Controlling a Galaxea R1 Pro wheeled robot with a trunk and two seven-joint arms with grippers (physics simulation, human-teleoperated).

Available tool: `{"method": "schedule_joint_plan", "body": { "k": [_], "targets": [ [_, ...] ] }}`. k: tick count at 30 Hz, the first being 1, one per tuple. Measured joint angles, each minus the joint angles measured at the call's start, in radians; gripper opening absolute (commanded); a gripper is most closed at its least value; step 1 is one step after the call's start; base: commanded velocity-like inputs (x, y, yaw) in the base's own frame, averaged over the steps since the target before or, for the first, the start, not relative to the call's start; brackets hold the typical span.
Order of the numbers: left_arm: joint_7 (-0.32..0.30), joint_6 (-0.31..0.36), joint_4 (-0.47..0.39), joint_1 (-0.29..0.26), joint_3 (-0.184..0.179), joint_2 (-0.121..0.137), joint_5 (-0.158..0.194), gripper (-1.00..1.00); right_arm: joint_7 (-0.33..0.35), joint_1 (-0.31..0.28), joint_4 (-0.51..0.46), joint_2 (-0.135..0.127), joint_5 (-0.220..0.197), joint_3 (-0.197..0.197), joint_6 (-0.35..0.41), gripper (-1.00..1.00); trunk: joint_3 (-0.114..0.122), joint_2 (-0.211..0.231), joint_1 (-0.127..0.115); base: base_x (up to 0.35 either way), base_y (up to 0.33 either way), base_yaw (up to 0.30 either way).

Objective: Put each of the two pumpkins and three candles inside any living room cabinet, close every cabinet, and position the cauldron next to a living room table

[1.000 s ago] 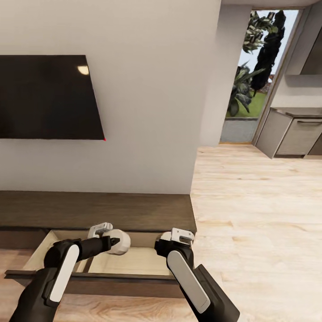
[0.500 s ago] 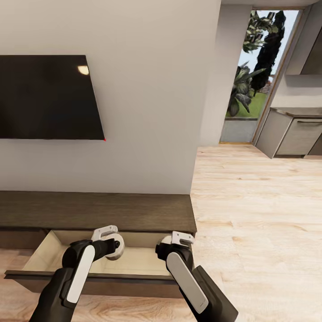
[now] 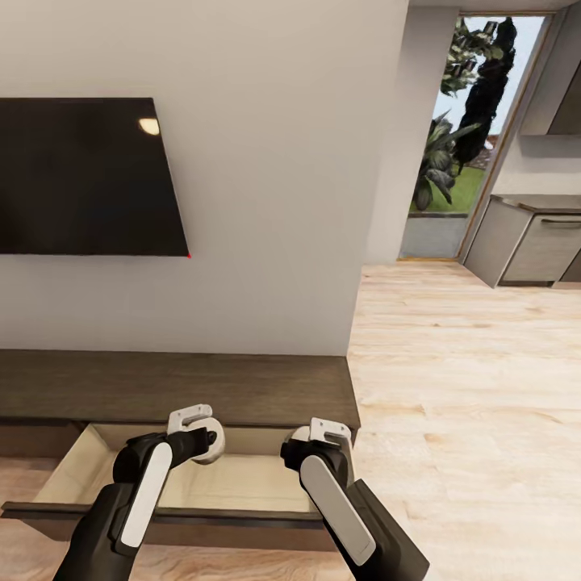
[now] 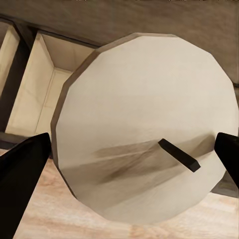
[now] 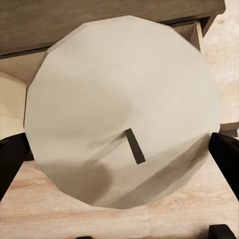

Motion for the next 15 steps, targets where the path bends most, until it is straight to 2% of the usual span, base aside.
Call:
{"method": "schedule_joint_plan", "body": {
  "k": [5,11,15],
  "targets": [
    [0.000,0.001,0.000,0.000,0.000,0.000,-0.002,-1.00,0.000,0.000,0.002,0.000,0.001,0.000,-0.001,-1.00,0.000,0.000,0.000,0.028,0.168,0.000],
    [0.000,0.001,0.000,0.000,-0.001,0.002,0.000,-1.00,0.002,0.000,0.000,0.000,0.001,0.000,-0.002,-1.00,0.004,0.000,0.000,0.003,0.052,-0.065],
    [-0.003,0.001,0.000,0.000,-0.001,0.005,0.002,-1.00,0.031,0.000,0.001,0.000,0.002,0.000,-0.002,-1.00,0.008,0.000,0.000,0.040,0.122,-0.053]
  ]
}}
